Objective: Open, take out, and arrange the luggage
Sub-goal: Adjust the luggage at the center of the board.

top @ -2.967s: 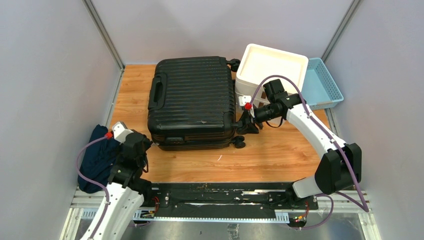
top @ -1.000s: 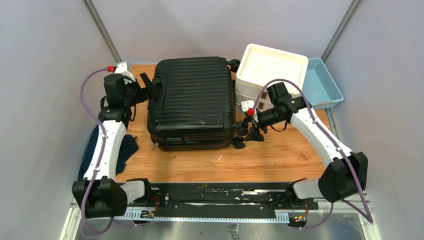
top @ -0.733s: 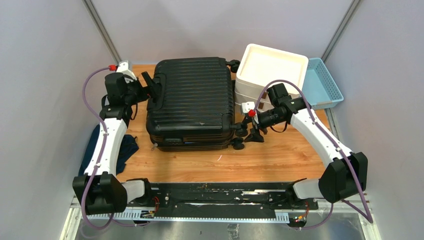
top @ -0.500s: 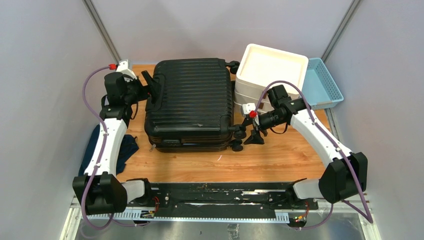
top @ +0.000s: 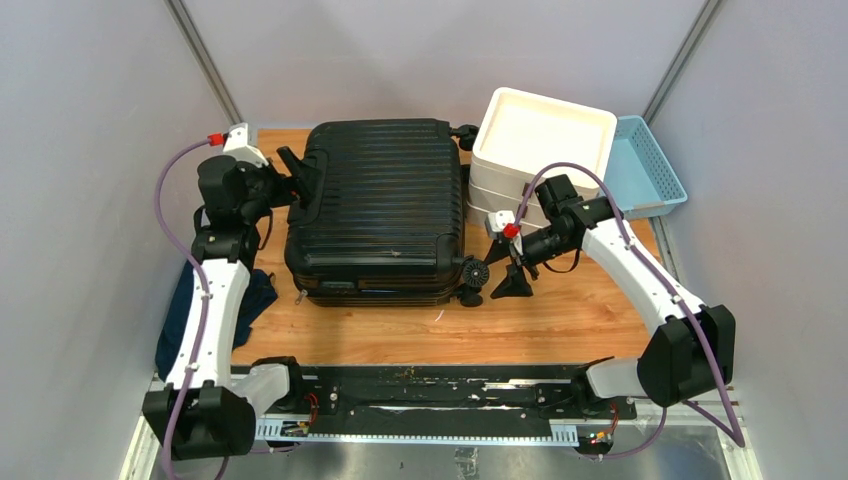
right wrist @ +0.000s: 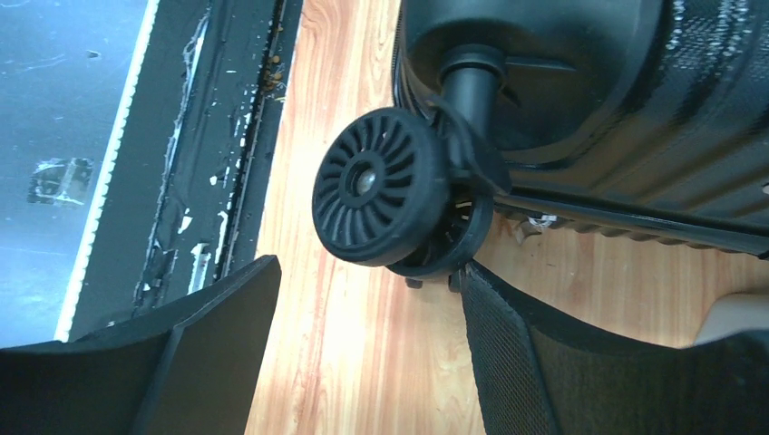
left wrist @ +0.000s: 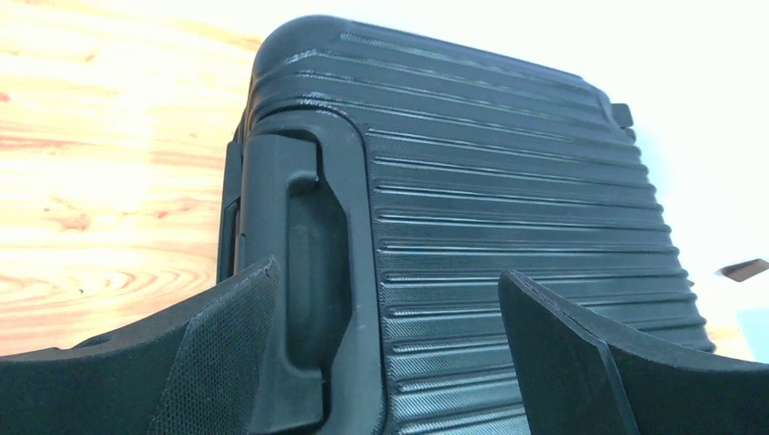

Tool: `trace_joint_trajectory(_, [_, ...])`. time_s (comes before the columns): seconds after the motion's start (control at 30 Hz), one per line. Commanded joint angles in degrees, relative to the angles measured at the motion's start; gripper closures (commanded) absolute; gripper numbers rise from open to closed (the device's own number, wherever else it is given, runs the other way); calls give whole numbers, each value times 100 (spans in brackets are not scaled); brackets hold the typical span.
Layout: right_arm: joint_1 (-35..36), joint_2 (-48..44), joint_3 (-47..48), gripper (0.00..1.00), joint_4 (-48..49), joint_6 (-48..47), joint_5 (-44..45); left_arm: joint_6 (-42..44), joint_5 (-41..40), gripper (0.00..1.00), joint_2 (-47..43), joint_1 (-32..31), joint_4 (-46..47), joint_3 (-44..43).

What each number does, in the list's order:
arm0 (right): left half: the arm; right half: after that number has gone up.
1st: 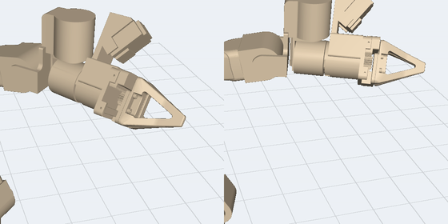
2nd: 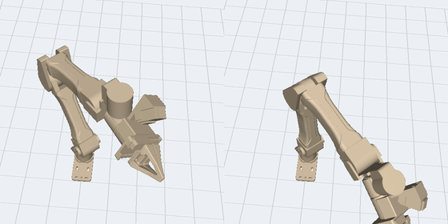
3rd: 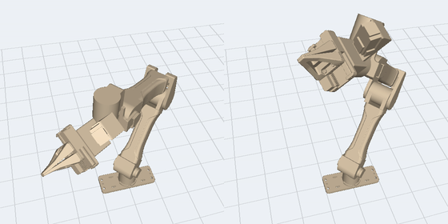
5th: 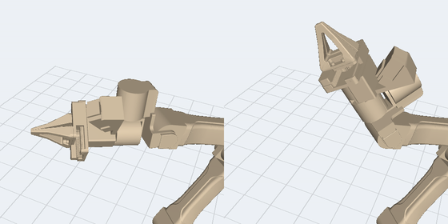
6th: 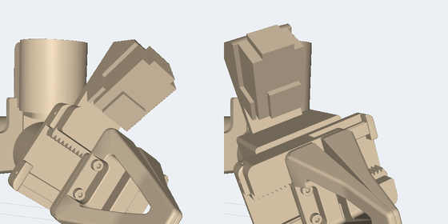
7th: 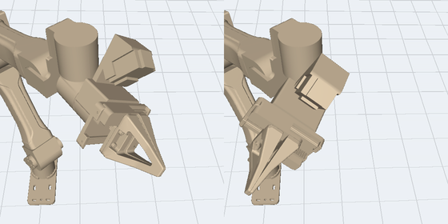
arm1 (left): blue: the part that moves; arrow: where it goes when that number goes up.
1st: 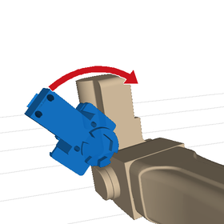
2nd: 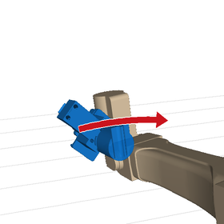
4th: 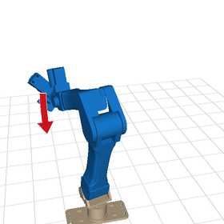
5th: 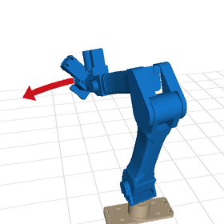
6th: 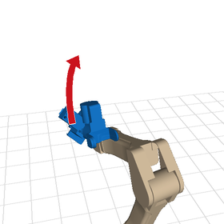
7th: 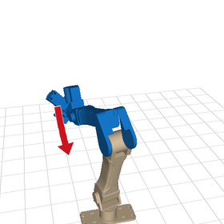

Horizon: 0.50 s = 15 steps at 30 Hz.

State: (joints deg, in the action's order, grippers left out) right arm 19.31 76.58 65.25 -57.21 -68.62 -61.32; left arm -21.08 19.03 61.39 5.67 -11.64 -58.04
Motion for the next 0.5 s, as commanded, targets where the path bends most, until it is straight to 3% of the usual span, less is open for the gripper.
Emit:
trace_joint_trajectory(0.0, [-58, -156, -40, 24, -564, -234, -395, -13, 161, 7, -331, 46, -2, 48])
trace_joint_trajectory(0.47, [-119, -147, -39, 24, -686, -389, -508, 132, 144, 7, -290, 48, -133, 61])
